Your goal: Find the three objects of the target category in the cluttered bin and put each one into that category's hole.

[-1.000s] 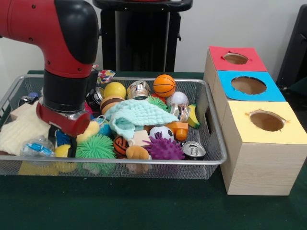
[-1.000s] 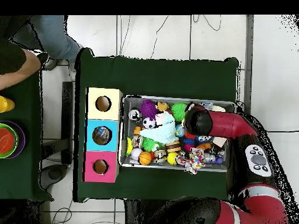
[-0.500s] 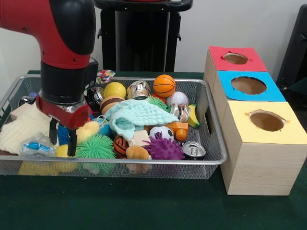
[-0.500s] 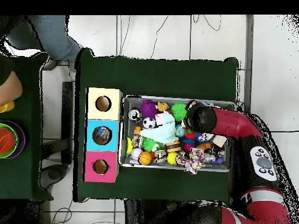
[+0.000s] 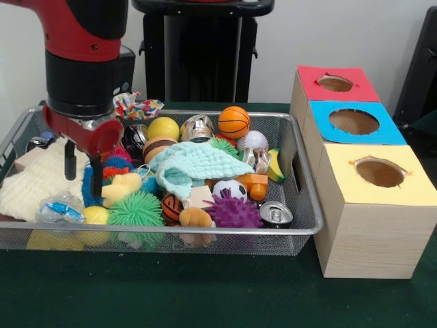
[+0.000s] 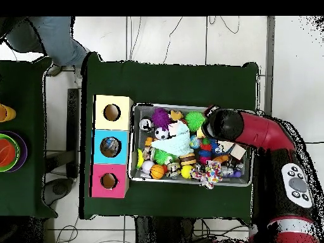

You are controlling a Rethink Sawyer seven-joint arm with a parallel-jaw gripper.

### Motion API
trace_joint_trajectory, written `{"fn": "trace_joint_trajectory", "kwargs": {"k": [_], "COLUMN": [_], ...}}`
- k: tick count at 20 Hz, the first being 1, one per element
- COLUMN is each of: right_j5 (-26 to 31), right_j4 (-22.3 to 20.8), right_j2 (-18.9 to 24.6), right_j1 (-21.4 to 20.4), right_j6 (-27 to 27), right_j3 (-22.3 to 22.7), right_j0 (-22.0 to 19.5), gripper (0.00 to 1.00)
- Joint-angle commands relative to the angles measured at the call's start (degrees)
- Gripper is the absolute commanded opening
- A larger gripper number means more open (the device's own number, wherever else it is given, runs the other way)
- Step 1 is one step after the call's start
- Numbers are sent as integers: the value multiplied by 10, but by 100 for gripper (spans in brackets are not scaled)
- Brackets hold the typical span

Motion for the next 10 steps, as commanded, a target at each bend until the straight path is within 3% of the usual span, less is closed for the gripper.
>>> {"fn": "trace_joint_trajectory", "kwargs": {"k": [1, 10], "right_j5": [50, 48], "right_j4": [21, 6], "right_j2": [7, 16], "right_j1": [5, 34], "right_j6": [22, -37], "right_j3": [30, -9], "right_j0": [-15, -77], "gripper": [100, 100]}}
